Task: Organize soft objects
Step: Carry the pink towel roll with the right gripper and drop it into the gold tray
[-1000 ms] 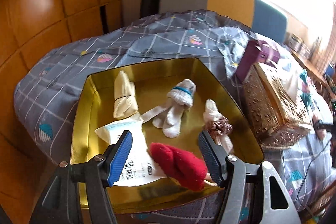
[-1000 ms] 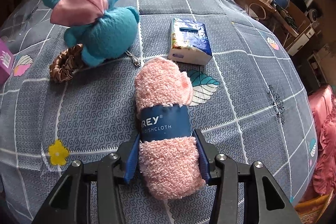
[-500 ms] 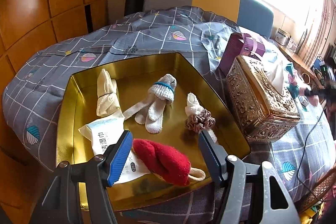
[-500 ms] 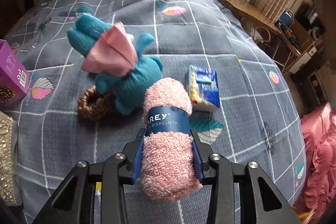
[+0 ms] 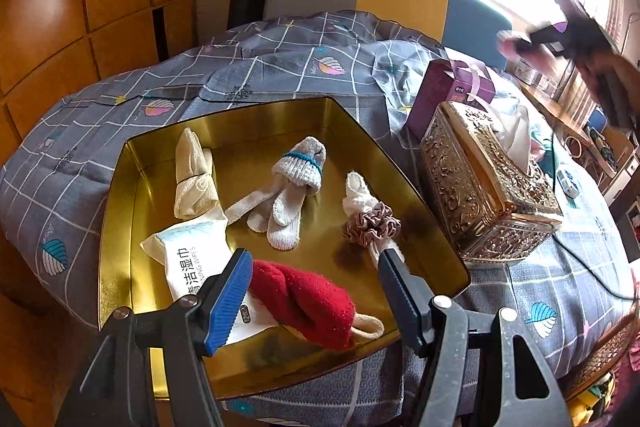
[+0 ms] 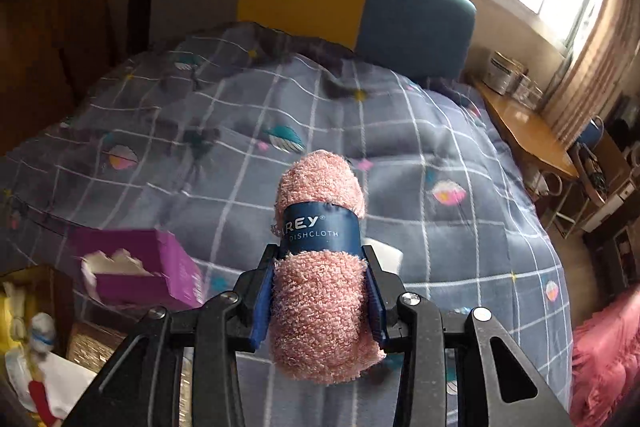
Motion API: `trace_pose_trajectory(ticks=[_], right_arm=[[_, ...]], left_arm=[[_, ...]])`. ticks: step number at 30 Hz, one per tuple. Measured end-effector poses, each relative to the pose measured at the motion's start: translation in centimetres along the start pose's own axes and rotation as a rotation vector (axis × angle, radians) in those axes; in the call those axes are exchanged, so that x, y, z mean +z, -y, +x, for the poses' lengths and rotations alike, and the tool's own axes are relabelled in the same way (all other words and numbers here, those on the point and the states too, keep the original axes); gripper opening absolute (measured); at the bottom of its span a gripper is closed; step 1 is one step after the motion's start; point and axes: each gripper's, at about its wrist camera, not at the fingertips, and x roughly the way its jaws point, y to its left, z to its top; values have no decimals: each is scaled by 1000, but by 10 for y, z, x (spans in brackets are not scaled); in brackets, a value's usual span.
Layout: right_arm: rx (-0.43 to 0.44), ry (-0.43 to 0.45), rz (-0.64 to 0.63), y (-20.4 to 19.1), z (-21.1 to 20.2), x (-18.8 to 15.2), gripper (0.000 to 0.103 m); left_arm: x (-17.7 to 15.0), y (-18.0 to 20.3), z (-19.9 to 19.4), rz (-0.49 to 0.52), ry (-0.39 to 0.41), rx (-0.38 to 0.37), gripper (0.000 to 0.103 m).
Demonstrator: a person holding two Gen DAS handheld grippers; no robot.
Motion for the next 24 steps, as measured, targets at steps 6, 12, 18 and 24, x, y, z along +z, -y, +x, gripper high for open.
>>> trace_pose_trajectory(ticks=[6,12,18,24], right_arm=[[226,99,-179,-107,-31,12,39],[442,115,-391,-189,-60,-41,39],[594,76,-412,-214,-68,-100,38],[676,-13,-511,-242,-68,-156,38]], left_arm=[[-1,-11,-2,-24,1,31,66],[0,-22,-7,-53,20,60,66],[1,-29,-11,-63,27,81,66],[0,-44,-15,-98,30,147,66]])
